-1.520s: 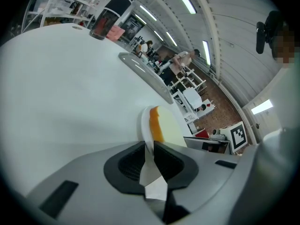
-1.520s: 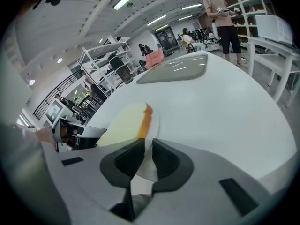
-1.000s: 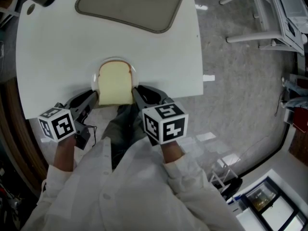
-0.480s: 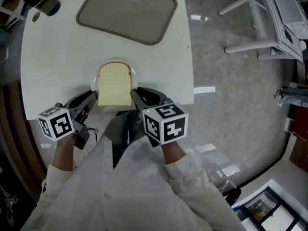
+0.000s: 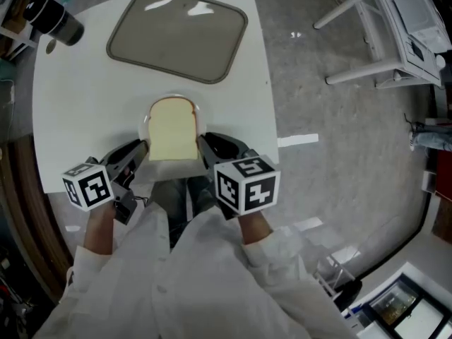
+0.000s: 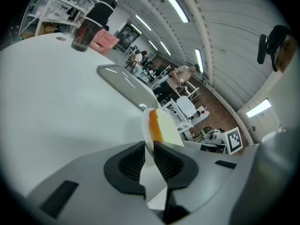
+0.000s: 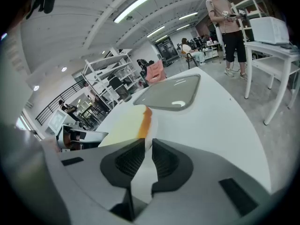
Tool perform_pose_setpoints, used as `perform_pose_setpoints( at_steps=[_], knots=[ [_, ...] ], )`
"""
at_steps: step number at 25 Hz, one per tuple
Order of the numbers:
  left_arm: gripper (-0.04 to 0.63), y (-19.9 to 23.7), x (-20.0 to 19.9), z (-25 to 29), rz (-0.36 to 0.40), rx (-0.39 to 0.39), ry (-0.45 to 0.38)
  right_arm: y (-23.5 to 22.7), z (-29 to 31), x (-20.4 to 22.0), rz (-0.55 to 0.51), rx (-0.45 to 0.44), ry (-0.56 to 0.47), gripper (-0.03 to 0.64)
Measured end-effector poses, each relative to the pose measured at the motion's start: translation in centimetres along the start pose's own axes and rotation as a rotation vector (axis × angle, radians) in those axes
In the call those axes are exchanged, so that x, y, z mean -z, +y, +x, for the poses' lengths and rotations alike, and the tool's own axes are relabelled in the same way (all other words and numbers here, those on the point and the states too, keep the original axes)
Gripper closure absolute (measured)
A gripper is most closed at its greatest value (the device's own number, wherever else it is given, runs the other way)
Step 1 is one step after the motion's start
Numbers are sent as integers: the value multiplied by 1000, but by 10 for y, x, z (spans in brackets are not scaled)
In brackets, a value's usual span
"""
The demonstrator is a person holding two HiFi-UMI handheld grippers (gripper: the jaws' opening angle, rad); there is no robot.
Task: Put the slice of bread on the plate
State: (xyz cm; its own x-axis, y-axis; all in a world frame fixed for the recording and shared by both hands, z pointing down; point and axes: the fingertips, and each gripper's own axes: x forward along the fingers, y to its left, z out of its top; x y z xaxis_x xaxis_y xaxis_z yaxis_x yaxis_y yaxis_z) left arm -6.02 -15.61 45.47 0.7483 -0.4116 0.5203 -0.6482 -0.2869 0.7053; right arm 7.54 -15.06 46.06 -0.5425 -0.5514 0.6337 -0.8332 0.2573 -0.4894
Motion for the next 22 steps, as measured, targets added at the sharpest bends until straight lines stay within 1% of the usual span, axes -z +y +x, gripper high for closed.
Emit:
perform_pose_setpoints(
  at_steps=[5, 8, 12, 15, 22],
  knots=[
    [534, 13, -26, 11, 1, 31, 16, -3, 17, -24, 18, 6, -35, 560],
    [534, 16, -52, 20, 31, 42, 26, -7, 25, -45, 40, 17, -59, 560],
    [534, 17, -92, 30, 65, 31, 32, -11, 36, -74, 56, 31, -91, 560],
    [534, 19, -120, 37, 91, 71, 14, -11, 43, -97, 71, 38, -119, 560],
    [534, 26, -171, 62, 132, 93, 7, -24, 63, -133, 109, 46, -151, 560]
  ],
)
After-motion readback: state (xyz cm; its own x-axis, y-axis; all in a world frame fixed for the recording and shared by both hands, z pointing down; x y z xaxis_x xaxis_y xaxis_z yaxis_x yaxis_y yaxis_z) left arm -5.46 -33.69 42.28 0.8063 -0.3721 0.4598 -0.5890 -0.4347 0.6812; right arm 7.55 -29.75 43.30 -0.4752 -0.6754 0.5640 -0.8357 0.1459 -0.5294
